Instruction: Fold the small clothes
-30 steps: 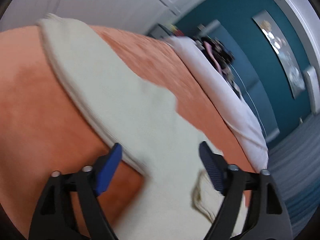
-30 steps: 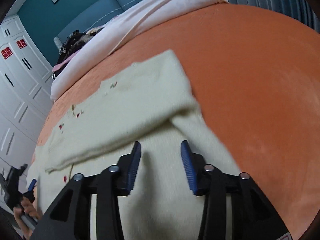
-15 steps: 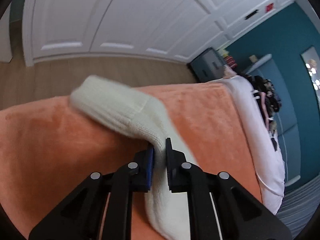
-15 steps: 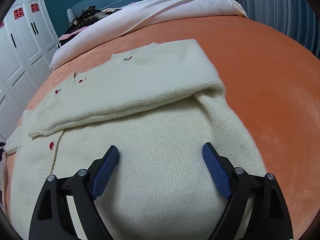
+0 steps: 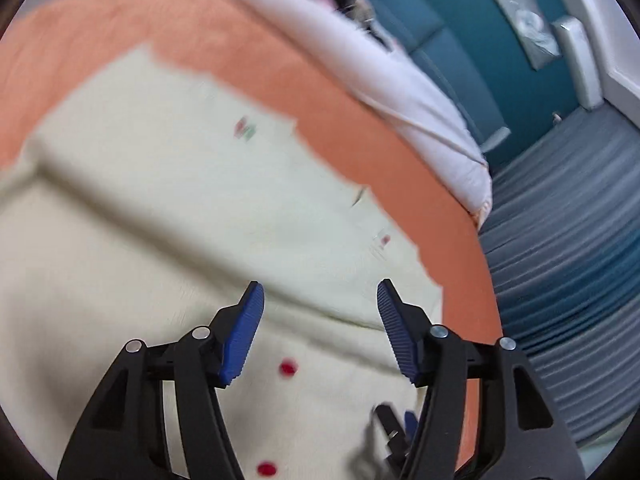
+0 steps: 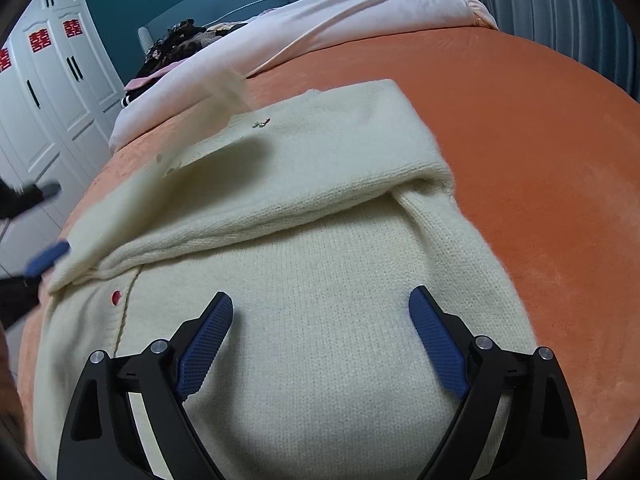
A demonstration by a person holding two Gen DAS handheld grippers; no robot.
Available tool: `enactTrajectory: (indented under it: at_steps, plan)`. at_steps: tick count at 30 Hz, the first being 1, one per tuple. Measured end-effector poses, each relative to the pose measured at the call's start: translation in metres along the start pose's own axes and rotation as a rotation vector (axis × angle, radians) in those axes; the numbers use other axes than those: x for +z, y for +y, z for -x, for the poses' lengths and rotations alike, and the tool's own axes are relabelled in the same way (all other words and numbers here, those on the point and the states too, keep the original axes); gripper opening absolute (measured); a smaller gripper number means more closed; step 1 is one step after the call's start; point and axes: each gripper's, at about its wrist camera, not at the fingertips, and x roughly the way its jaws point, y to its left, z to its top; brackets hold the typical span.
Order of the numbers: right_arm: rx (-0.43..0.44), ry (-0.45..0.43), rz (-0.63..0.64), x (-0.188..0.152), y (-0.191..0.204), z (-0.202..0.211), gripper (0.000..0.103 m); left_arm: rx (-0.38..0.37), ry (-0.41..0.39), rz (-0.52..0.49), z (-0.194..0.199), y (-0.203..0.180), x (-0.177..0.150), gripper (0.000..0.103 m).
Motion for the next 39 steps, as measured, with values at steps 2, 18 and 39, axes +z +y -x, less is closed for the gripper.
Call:
enactTrajectory:
  at_steps: [2, 18, 39]
  plan:
    - [0.017, -0.001, -0.011, 0.002, -0.001, 0.003, 0.087, 0.032, -0.018, 0.055, 0.01, 0.024, -0.002, 0.058]
    - [0.098, 0.111, -0.054, 0.114, 0.051, -0.065, 0.008, 0.023, -0.188, 0.395, 0.053, 0.14, 0.098, 0.007]
    - [0.384, 0.104, 0.128, 0.125, 0.177, -0.055, 0.02, 0.158, -0.288, 0.056, 0.034, 0.136, 0.062, 0.011]
